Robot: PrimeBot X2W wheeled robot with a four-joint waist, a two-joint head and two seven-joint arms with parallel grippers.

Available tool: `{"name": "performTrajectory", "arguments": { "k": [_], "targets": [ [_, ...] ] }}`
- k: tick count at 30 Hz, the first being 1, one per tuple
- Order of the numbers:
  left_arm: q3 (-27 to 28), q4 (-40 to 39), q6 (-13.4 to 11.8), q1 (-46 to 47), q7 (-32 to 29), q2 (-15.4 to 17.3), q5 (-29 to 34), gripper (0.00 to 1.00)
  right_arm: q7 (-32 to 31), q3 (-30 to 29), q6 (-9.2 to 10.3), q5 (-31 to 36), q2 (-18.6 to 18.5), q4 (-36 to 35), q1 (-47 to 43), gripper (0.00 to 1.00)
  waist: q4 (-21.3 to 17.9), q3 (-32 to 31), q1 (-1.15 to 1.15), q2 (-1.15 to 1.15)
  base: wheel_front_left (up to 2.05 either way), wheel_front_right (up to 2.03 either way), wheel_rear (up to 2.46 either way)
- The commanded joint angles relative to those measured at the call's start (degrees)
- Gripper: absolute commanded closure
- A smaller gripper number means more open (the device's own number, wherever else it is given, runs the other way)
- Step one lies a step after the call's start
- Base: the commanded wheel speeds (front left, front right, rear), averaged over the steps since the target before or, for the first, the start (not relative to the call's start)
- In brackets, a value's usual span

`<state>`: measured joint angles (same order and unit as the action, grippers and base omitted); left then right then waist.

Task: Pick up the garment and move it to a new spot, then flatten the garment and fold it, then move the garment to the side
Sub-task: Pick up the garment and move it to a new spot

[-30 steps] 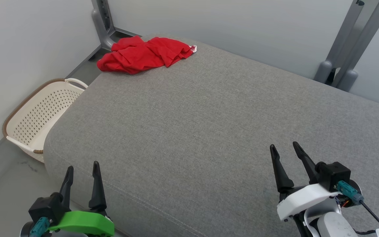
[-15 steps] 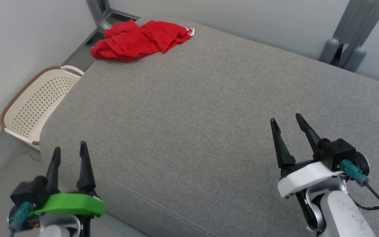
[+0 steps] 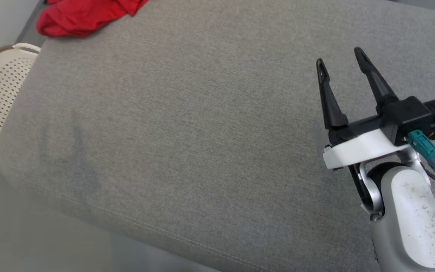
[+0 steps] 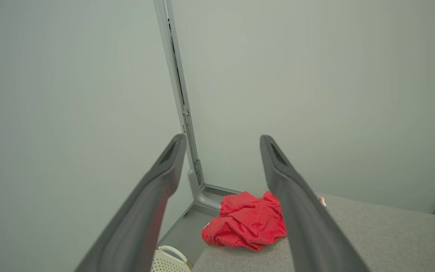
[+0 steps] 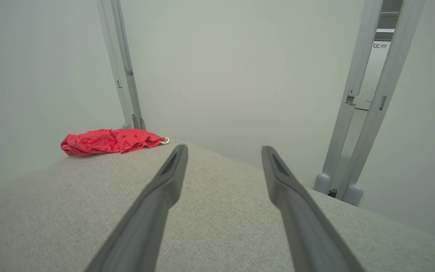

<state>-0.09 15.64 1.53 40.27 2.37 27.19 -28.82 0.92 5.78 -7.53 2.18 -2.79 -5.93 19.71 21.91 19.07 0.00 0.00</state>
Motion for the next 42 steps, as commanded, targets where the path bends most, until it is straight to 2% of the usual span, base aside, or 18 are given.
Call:
{"name": "performTrajectory", "arguments": {
  "k": [1, 5, 7, 12, 17, 23, 29, 30, 34, 42],
  "targets": [
    [0.6, 2.3, 0.2, 4.5, -2.2, 1.8, -0.7, 0.0, -0.9, 0.2, 0.09, 1.0, -0.2, -1.7, 2.0, 0.0, -8.2, 9.7, 0.0, 0.0, 0.0, 0.0, 0.0],
    [1.3, 10.7, -0.7, 13.9, -8.4, 5.4, -1.2, 0.0, -3.3, 0.8, 0.09, 3.1, -0.2, -6.3, 4.5, 0.0, -11.2, 14.8, 0.0, 0.0, 0.0, 0.0, 0.0],
    [1.4, 14.6, -1.0, 17.4, -9.9, 5.9, -1.5, 0.0, -4.4, 1.1, 0.08, 3.5, -0.3, -8.6, 5.3, 0.0, -12.6, 17.2, 0.0, 0.0, 0.0, 0.0, 0.0],
    [0.6, 22.7, -0.4, 22.8, -11.0, 5.2, -2.1, 0.0, -6.8, 0.7, 0.09, 4.4, -1.0, -14.1, 6.1, 0.0, -14.6, 22.7, 0.0, 0.0, 0.0, 0.0, 0.0],
    [-0.1, 30.4, -1.1, 25.6, -11.6, 4.7, -2.2, 0.0, -8.3, 0.4, 0.09, 4.9, -1.9, -18.9, 5.6, 0.0, -15.7, 26.5, 0.0, 0.0, 0.0, 0.0, 0.0],
    [0.7, 37.4, -1.8, 27.2, -11.3, 5.7, -2.9, 0.0, -9.3, -0.1, 0.09, 5.2, -2.2, -22.0, 4.6, 0.0, -16.5, 28.8, 0.0, 0.0, 0.0, 0.0, 0.0],
    [0.7, 41.9, -0.8, 28.7, -11.6, 5.4, -4.0, 0.02, -9.2, -0.7, 0.09, 5.2, -2.4, -23.0, 4.3, 0.0, -16.4, 29.6, 0.0, 0.0, 0.0, 0.0, 0.0],
    [0.7, 42.6, -0.5, 28.8, -11.6, 5.1, -4.1, 0.15, -9.0, -0.6, 0.09, 5.0, -2.3, -22.9, 4.4, 0.0, -16.5, 29.5, 0.0, 0.0, 0.0, 0.0, 0.0],
    [0.5, 44.3, 0.6, 29.5, -10.2, 5.2, -4.5, 1.0, -8.6, -0.5, 0.09, 4.7, -2.1, -22.7, 4.7, 0.0, -16.5, 29.1, 0.0, 0.0, 0.0, 0.0, 0.0],
    [-1.3, 46.0, 2.6, 32.8, -5.0, 8.4, -2.0, 1.0, -6.3, -0.8, 0.09, 4.1, -1.5, -20.1, 4.6, 0.0, -17.0, 26.0, 0.0, 0.0, 0.0, 0.0, 0.0]
  ]
}}
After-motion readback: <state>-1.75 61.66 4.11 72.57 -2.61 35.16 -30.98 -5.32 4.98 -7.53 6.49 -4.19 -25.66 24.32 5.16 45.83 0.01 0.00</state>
